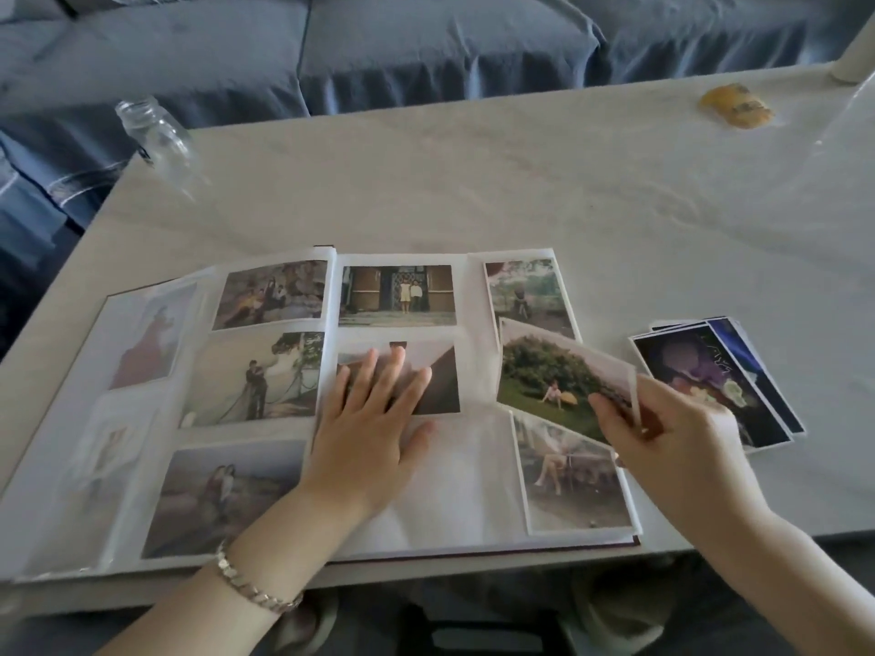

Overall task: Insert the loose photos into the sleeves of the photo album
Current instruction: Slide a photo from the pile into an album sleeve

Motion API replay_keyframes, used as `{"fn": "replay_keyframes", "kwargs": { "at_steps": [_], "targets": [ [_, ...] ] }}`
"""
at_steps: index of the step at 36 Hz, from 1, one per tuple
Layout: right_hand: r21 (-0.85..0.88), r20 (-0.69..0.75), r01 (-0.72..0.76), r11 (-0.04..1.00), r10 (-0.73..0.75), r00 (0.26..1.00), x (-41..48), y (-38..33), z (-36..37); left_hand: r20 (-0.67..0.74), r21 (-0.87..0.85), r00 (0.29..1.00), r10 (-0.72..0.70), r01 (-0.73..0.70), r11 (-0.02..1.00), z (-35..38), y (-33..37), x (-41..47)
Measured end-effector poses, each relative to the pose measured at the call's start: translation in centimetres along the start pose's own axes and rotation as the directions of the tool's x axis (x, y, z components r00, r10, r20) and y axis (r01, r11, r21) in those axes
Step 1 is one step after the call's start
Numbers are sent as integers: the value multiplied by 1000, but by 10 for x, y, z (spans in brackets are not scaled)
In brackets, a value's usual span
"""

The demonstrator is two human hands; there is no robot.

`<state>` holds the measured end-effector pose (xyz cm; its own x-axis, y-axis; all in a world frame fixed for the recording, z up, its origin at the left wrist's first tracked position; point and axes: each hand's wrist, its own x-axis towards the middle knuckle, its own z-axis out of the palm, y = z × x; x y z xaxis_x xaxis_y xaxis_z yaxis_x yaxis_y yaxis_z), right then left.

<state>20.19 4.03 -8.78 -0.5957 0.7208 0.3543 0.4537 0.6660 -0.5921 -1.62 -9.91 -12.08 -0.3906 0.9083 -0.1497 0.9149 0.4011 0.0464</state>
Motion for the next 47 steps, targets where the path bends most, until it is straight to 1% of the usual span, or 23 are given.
{"fn": "replay_keyframes", "kwargs": {
  "at_steps": [2,4,6,8,10,11,13,15,18,21,31,34,39,41,44,47],
  "targets": [
    [4,29,22,1000,-22,999,-5,-1,2,4,-3,1000,-5,5,1000,2,0,1],
    [-3,73,-10,1000,10,997,-10,1,5,-29,23,1000,12,-11,1000,4,-1,1],
    [16,130,-102,995,99,987,-15,2,6,-12,49,1000,20,-20,999,3,-2,2],
    [65,222,-212,975,193,956,-18,2,6,10,34,1000,24,-25,999,3,-3,3],
    [113,340,-325,939,271,900,-21,-1,5,51,5,999,13,-13,1000,2,-2,3],
    [128,393,-377,917,302,868,-21,-1,5,50,-9,999,13,-12,1000,3,-2,3],
    [131,463,-456,880,352,813,-21,0,4,2,-3,1000,5,-5,1000,7,-1,3],
    [93,513,-514,853,401,759,-18,3,3,-6,-1,1000,-9,9,1000,6,-1,2],
    [83,615,-610,788,441,654,-13,5,1,5,-9,1000,-13,13,1000,3,1,1],
    [53,667,-630,775,442,600,-8,5,0,9,-17,1000,-5,5,1000,4,1,1],
    [37,741,-620,784,395,544,-1,5,-5,33,-6,999,9,-9,1000,5,-1,1],
    [83,742,-646,758,386,548,-1,0,-1,42,-5,999,8,-8,1000,4,0,2],
    [116,757,-642,758,351,551,-4,-14,16,76,2,997,13,-13,1000,-5,1,3],
    [128,760,-625,770,329,561,-5,-22,25,86,-21,996,23,-21,1000,-12,1,5],
    [125,759,-576,808,296,580,-5,-30,35,114,-82,989,90,-81,993,-24,-7,12],
    [81,781,-548,833,288,554,0,-33,35,70,-88,980,187,-181,980,-34,-24,19]
  ]
}}
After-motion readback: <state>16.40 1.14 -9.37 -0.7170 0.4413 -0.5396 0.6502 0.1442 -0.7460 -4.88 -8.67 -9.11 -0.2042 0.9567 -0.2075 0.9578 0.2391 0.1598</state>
